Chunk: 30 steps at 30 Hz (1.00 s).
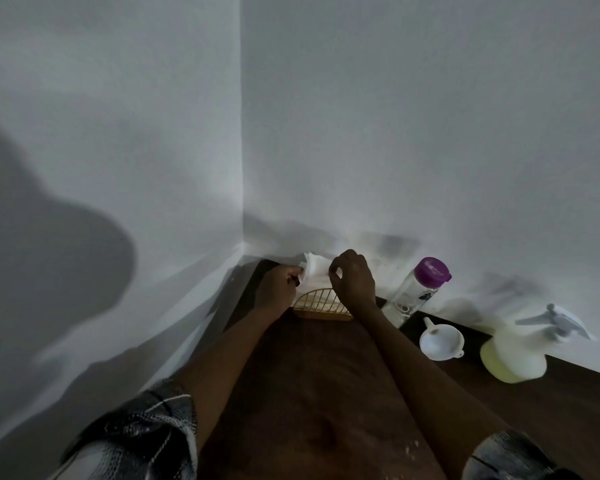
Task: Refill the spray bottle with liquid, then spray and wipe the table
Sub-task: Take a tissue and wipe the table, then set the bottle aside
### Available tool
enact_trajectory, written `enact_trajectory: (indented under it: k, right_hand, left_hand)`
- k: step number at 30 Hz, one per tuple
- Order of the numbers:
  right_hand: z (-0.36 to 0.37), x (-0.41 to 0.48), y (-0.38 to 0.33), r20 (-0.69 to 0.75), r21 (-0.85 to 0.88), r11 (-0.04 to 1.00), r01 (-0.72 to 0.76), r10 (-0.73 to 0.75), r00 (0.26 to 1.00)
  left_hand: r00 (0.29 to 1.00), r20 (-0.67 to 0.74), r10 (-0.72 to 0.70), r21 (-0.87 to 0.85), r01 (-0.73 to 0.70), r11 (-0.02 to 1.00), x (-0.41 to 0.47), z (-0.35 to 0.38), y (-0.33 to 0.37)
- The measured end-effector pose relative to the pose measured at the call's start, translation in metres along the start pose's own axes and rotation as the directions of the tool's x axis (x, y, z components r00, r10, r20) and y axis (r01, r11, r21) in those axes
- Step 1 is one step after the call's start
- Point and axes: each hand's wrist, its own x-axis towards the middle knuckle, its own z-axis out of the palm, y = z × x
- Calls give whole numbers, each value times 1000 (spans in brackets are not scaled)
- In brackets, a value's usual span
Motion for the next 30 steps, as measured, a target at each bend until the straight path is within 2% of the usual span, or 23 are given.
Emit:
enact_trajectory:
  k: [7, 14, 21, 26, 30]
  right_hand:
    - [-9, 2, 2, 97, 70, 995, -69, 62, 993]
    - [-1, -2, -19, 217, 171, 980, -103, 65, 974]
    - [4, -3, -29, 166, 206, 961, -182, 149, 975]
    - [-4, -3, -24, 152, 336, 895, -294, 256, 955]
    - [-12, -6, -23, 149, 473, 772, -424, 404, 902]
  left_hand:
    - [1000, -23, -21, -54, 20, 998, -4, 2, 3]
    - [987, 35, -155, -290, 158, 944, 4, 2, 15]
    - [981, 101, -165, -315, 189, 930, 2, 1, 13]
    - [976, 49, -211, -297, 216, 930, 4, 2, 11]
    - [976, 27, -215, -278, 214, 937, 6, 5, 11]
